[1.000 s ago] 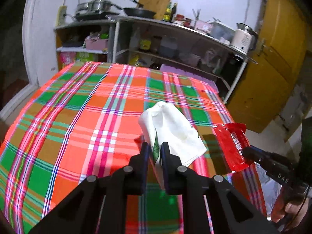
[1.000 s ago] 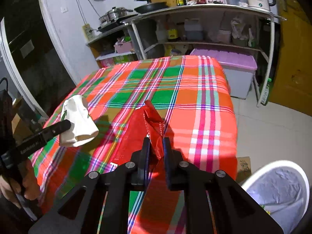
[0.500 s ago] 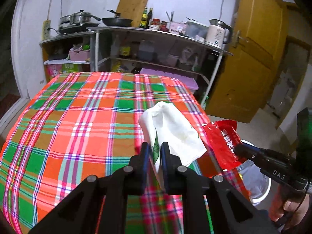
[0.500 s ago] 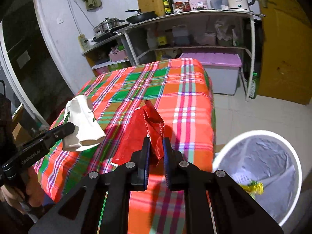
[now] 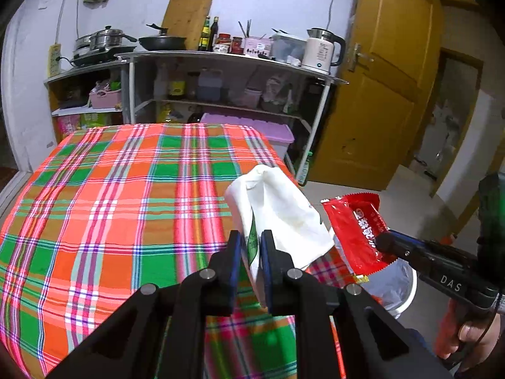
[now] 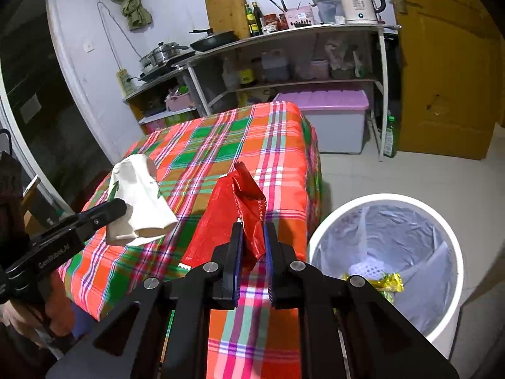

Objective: Collect trash
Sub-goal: 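Carry the red wrapper and tissue packet over the white bin with both tools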

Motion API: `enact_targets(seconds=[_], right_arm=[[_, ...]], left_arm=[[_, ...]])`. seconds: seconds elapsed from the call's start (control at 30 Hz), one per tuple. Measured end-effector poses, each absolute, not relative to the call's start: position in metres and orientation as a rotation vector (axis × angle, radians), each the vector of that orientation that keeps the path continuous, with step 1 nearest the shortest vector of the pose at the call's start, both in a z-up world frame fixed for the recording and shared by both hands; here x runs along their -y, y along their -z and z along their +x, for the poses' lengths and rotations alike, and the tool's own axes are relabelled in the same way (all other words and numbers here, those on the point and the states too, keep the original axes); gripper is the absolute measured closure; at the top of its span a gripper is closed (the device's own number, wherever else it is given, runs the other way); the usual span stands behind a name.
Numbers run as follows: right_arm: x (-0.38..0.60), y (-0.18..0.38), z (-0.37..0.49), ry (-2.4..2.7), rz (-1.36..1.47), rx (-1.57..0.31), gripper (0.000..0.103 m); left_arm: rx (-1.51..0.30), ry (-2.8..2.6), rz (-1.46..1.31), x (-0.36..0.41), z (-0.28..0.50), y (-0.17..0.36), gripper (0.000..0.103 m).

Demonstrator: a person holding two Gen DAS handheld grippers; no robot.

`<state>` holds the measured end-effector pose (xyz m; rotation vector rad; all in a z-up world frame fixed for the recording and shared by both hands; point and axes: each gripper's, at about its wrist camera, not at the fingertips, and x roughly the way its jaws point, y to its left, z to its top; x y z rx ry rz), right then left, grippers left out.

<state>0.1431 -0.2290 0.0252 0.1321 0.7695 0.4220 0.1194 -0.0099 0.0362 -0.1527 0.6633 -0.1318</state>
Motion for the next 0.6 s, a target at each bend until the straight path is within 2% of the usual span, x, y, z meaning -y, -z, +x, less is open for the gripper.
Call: enact_targets(seconds=[0.6], right_arm=[[0.286, -0.02, 0.126, -0.32, 0.181, -0.76, 0.09]], left_arm=[[-0.685, 0.215, -0.103, 0.062, 0.125, -0.033, 0.089]])
